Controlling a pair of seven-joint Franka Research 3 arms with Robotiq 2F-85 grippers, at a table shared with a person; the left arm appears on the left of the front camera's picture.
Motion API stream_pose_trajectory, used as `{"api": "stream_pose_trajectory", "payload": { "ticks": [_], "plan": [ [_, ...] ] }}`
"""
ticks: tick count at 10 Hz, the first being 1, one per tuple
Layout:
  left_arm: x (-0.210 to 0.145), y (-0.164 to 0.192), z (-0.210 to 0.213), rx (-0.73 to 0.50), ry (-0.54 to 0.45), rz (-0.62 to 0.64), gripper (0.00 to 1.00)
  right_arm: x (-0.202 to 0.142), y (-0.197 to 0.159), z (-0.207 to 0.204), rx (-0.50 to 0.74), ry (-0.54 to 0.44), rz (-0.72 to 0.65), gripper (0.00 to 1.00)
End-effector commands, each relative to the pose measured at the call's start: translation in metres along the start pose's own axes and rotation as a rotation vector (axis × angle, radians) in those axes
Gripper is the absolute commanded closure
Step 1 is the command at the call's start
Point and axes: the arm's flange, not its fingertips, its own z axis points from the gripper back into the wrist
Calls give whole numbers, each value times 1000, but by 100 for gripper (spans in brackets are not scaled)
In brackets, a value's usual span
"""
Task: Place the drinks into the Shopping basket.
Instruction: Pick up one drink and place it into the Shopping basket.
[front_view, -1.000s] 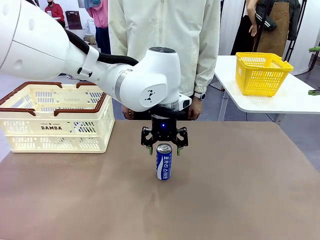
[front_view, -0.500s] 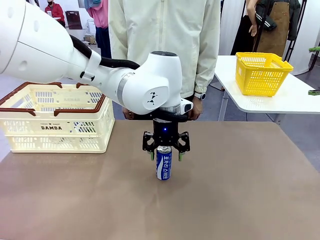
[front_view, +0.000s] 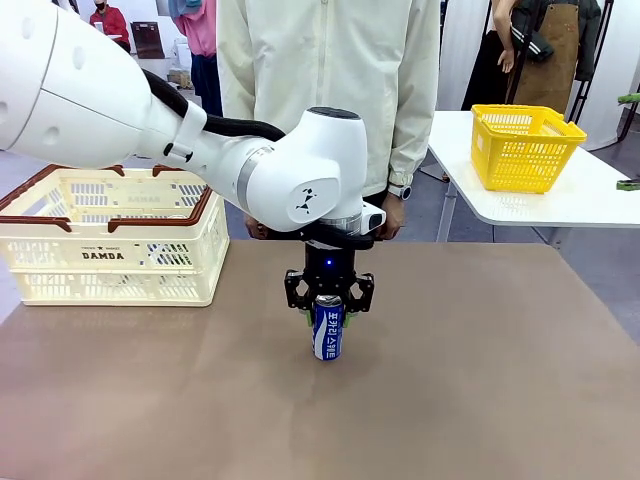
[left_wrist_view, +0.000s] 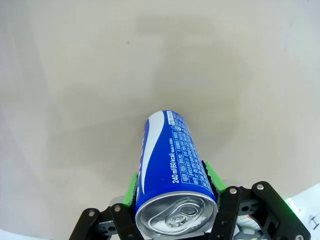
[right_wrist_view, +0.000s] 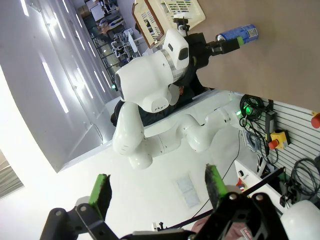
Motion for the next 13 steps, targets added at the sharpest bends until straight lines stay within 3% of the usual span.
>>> {"api": "stream_pose_trajectory", "payload": {
  "ticks": [1, 4, 5, 9, 10, 12, 13],
  "plan": [
    [-1, 2, -1, 39, -13, 26, 100, 0, 5, 1, 13, 7, 6, 0],
    [-4, 5, 10, 27, -21, 0, 100, 0, 5, 1, 13, 7, 6, 0],
    [-9, 8, 30, 13, -34, -24, 100, 0, 5, 1, 13, 7, 6, 0],
    [-35, 34, 173, 3, -106, -79, 100, 0, 5, 1, 13, 7, 6, 0],
    [-40, 41, 194, -29, -91, -150, 100, 0, 5, 1, 13, 7, 6, 0],
    [-52, 57, 216, -20, -111, -58, 100, 0, 5, 1, 13, 7, 6, 0],
    [-49, 41, 212, -14, -128, -115, 100, 0, 5, 1, 13, 7, 6, 0]
  ]
}}
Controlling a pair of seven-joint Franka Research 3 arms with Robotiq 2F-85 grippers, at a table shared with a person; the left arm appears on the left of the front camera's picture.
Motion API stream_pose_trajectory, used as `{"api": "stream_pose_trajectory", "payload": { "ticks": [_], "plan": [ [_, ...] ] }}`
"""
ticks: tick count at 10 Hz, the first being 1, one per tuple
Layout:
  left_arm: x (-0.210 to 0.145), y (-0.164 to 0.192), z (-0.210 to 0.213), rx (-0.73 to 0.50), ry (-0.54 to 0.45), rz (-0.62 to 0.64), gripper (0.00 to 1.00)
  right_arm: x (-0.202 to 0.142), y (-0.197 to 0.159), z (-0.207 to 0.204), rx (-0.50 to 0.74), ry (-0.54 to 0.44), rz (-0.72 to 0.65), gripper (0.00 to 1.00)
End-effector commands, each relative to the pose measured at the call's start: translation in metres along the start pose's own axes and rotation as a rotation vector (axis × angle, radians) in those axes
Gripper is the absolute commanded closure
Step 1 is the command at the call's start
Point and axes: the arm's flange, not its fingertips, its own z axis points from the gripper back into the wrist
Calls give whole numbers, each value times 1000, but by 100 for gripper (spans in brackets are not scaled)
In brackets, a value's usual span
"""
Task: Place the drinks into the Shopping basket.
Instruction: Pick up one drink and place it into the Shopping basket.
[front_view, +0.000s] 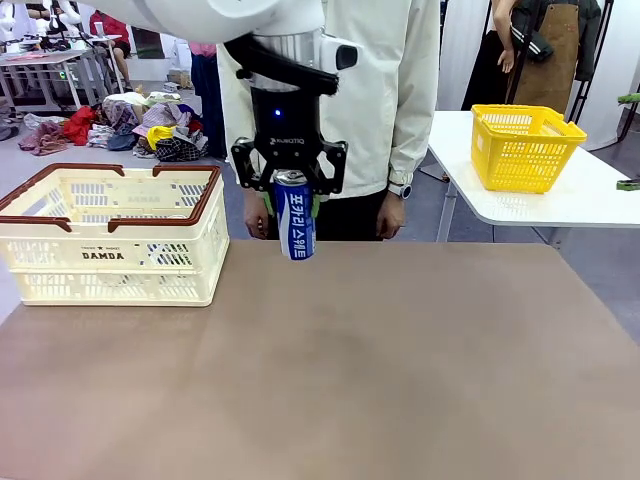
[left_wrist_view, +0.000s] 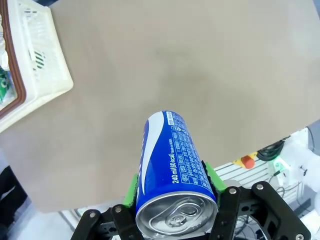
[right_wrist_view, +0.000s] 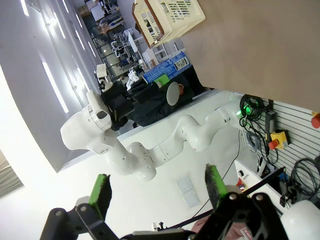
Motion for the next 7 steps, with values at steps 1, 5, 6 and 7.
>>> {"api": "stream_pose_trajectory", "payload": {
  "ticks": [1, 5, 6, 7],
  "plan": [
    [0, -10, -11, -1, 2, -18, 100, 0, 5, 1, 13, 7, 6, 0],
    [1, -14, -17, 1, 20, -24, 100, 0, 5, 1, 13, 7, 6, 0],
    [17, 7, -2, 25, -49, -3, 100, 0, 5, 1, 13, 7, 6, 0],
    [31, 50, 21, -25, -57, -52, 100, 0, 5, 1, 13, 7, 6, 0]
  ]
}}
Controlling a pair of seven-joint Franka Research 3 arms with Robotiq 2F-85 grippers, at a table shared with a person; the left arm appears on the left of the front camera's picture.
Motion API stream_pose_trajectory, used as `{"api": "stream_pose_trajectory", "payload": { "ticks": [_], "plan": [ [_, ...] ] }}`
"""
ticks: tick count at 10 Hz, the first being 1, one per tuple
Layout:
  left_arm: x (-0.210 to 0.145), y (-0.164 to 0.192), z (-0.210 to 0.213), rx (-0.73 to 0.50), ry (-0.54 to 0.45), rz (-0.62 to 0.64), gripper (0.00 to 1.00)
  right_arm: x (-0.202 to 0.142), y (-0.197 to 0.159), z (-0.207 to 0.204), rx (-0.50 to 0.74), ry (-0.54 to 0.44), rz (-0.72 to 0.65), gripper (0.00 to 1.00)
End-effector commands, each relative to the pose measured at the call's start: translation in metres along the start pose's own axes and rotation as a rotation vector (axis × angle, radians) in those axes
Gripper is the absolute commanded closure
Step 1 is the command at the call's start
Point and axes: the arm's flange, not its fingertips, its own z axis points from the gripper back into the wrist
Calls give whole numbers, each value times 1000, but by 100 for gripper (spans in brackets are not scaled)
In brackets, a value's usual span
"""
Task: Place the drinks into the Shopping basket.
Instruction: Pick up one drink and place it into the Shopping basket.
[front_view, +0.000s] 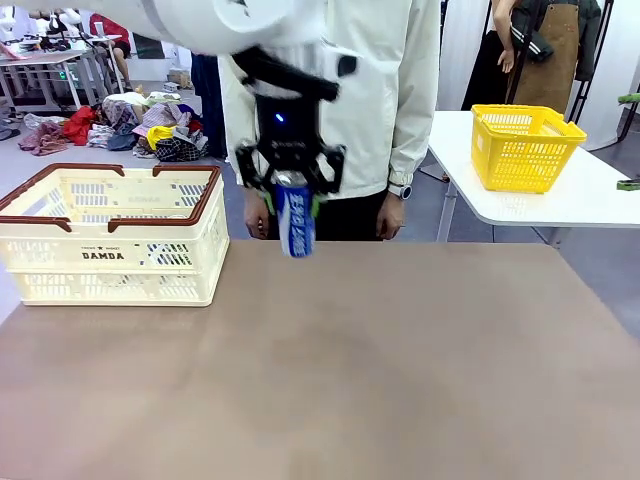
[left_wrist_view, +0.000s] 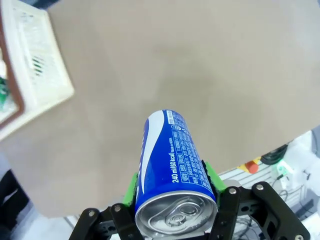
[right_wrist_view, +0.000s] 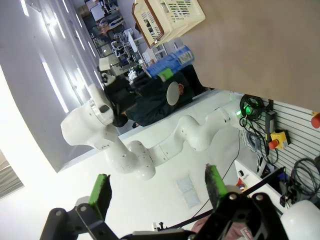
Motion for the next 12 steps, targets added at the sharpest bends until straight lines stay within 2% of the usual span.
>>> {"api": "stream_pose_trajectory", "payload": {
  "ticks": [1, 4, 6, 9, 12],
  "plan": [
    [20, 87, 44, -78, -57, -69, 100, 0, 5, 1, 13, 7, 6, 0],
    [20, 226, 83, -193, -186, -20, 100, 0, 5, 1, 13, 7, 6, 0],
    [17, 279, 64, -150, -257, 152, 100, 0, 5, 1, 13, 7, 6, 0],
    [17, 309, 5, -112, -266, 261, 100, 0, 5, 1, 13, 7, 6, 0],
    [25, 307, -48, -184, -147, 264, 100, 0, 5, 1, 13, 7, 6, 0]
  ]
}}
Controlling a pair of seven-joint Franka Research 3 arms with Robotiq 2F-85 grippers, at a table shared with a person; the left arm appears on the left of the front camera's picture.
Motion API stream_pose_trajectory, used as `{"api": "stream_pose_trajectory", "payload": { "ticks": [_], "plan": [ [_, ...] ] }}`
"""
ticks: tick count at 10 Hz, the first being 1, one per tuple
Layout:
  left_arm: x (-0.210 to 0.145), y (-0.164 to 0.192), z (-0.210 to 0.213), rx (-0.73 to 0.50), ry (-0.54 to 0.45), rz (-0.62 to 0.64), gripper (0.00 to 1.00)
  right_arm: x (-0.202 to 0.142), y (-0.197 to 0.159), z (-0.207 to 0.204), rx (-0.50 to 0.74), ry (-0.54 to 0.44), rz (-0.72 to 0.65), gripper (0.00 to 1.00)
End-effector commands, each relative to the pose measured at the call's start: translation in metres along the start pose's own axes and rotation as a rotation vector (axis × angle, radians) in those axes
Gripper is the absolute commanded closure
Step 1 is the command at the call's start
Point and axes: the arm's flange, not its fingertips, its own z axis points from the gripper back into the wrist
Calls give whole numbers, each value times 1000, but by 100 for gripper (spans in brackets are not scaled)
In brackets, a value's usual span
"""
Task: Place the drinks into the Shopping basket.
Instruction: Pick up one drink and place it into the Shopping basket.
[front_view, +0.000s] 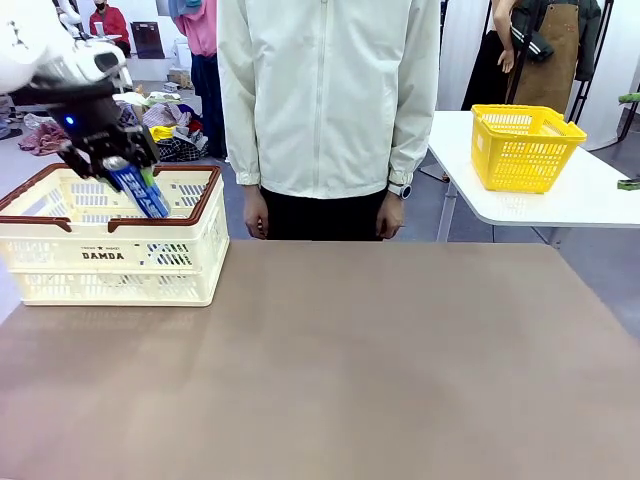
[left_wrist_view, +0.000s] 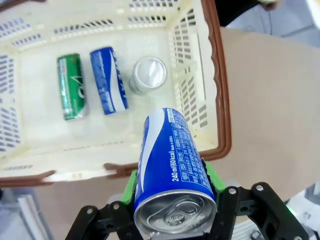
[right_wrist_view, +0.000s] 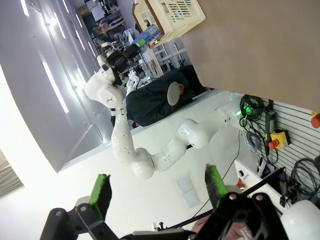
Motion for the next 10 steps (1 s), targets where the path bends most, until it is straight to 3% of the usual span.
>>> {"api": "stream_pose_trajectory", "payload": {
  "ticks": [1, 10],
  "plan": [
    [0, -8, -8, -33, 46, 8, 100, 0, 4, 1, 13, 8, 5, 0],
    [32, -10, -61, 106, 143, 33, 100, 0, 4, 1, 13, 8, 5, 0]
  ]
}}
